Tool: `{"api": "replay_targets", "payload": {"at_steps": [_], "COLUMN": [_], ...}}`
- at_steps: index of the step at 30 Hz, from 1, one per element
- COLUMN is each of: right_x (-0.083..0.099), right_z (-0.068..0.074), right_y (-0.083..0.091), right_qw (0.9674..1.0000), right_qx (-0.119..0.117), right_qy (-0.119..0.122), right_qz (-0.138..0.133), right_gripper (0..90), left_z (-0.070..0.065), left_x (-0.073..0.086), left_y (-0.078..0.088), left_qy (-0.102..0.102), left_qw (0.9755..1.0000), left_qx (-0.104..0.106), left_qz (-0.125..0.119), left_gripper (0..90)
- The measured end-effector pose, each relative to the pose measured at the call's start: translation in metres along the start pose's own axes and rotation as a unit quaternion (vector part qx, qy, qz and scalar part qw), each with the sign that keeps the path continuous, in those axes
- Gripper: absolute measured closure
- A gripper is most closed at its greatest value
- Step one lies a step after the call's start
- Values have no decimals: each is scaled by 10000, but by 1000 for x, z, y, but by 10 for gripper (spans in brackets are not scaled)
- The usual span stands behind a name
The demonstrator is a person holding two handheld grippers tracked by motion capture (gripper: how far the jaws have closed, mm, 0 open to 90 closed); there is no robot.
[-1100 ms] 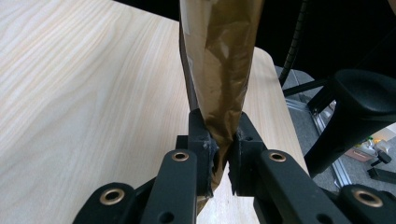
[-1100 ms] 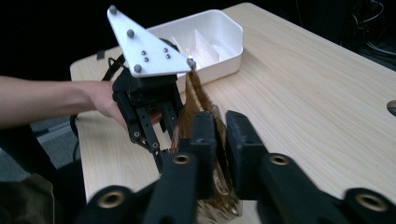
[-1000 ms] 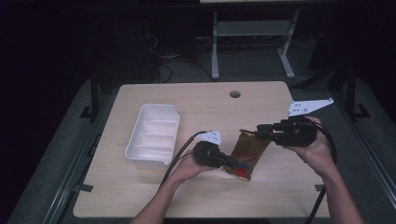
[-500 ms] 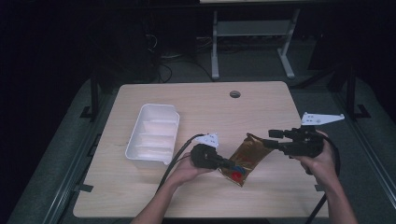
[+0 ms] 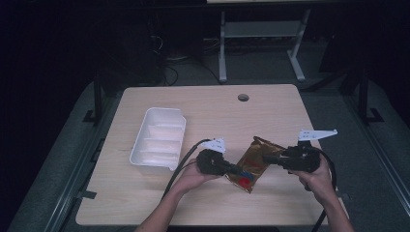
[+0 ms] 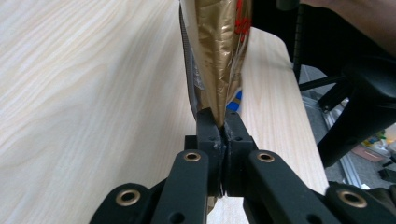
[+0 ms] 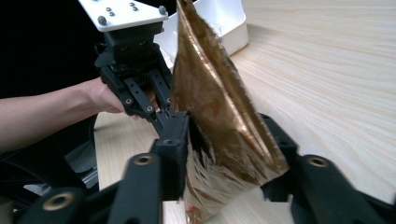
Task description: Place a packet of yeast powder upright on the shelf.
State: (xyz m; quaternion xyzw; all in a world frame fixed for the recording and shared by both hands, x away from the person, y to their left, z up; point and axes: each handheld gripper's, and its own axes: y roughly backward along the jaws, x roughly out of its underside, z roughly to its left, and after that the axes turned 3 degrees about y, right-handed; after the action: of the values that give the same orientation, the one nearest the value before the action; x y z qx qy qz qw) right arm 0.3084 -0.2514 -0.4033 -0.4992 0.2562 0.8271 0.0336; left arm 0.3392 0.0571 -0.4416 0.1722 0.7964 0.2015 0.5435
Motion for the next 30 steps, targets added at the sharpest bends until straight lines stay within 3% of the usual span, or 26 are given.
{"api": "replay_targets", "payload": {"at_steps": [4, 9, 12, 20, 30], "right_x": [-6, -12, -21, -36, -61], "right_z": [5, 11, 15, 14, 13], "right_y": [-1, -1, 2, 8, 7], "right_qw": [9999, 9997, 9993, 9983, 9970], "right_qx": [-42, -14, 93, 291, 466], "right_qy": [72, 208, 326, 443, 522], "right_qz": [71, 134, 169, 231, 338], "right_gripper": [777, 807, 814, 819, 819], "left_z": [-1, -7, -12, -21, -37], "left_x": [1, -1, -1, 2, 12], "left_y": [5, 10, 17, 26, 30], "left_qy": [15, -147, -196, -339, -581], "left_qw": [9999, 9990, 9975, 9957, 9929], "left_qx": [-121, -420, -669, -865, -1024], "left_qz": [-51, 0, -91, -58, 179], "left_gripper": [824, 744, 633, 575, 511]}}
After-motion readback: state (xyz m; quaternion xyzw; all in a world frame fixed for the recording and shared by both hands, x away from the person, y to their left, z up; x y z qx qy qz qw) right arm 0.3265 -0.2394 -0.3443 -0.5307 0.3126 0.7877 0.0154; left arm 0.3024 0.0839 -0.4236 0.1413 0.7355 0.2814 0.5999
